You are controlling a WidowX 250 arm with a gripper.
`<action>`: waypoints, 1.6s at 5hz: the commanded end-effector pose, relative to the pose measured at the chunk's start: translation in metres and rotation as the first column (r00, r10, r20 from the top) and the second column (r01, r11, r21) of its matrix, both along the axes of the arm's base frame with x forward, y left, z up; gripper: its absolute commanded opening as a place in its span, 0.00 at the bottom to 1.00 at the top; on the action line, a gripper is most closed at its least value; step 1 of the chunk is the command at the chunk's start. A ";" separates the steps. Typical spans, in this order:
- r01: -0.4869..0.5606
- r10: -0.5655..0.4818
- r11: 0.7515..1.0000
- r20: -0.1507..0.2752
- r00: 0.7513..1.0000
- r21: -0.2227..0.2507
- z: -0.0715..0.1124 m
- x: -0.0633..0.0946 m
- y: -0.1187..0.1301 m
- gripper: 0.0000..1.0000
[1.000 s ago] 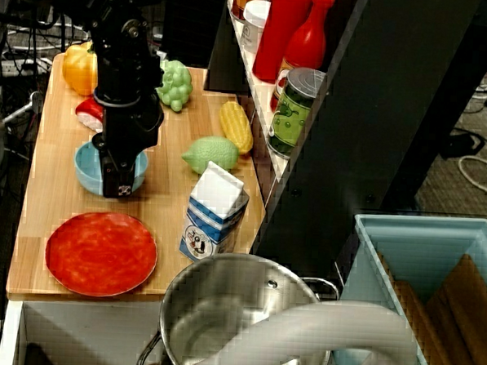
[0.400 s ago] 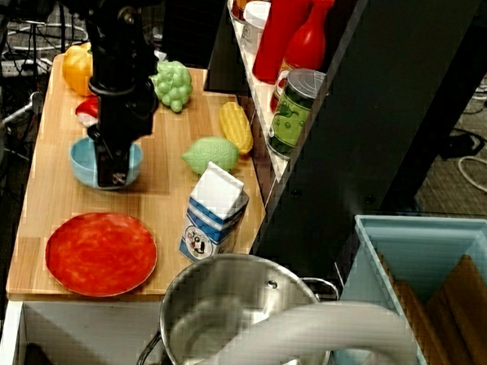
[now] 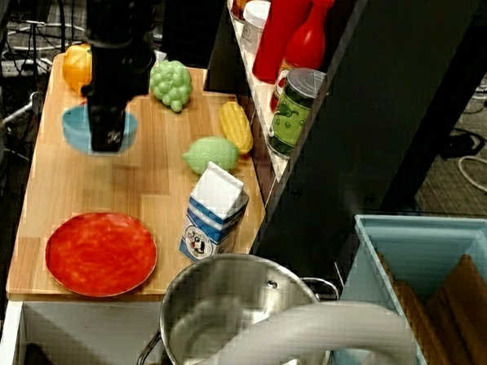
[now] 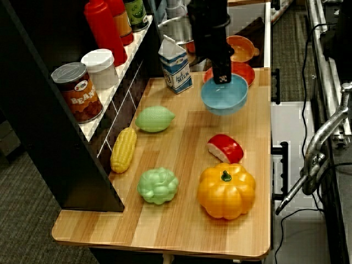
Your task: Lift bowl
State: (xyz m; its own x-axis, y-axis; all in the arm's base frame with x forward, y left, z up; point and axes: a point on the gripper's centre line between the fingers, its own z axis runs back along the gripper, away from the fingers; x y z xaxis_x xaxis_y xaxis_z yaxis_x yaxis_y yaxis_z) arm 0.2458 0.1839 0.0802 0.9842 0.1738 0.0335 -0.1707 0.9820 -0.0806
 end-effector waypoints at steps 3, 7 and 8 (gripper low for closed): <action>-0.038 0.043 0.997 0.068 0.997 -0.073 0.100 0.011 0.019 0.00; -0.007 0.012 0.995 0.059 0.998 -0.096 0.140 0.009 0.002 0.00; -0.013 0.018 0.995 0.052 0.998 -0.096 0.139 0.011 0.003 0.00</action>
State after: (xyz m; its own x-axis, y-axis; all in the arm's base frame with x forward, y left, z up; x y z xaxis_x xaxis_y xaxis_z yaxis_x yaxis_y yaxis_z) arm 0.2566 0.1852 0.1995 0.9799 0.1993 0.0083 -0.1925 0.9557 -0.2226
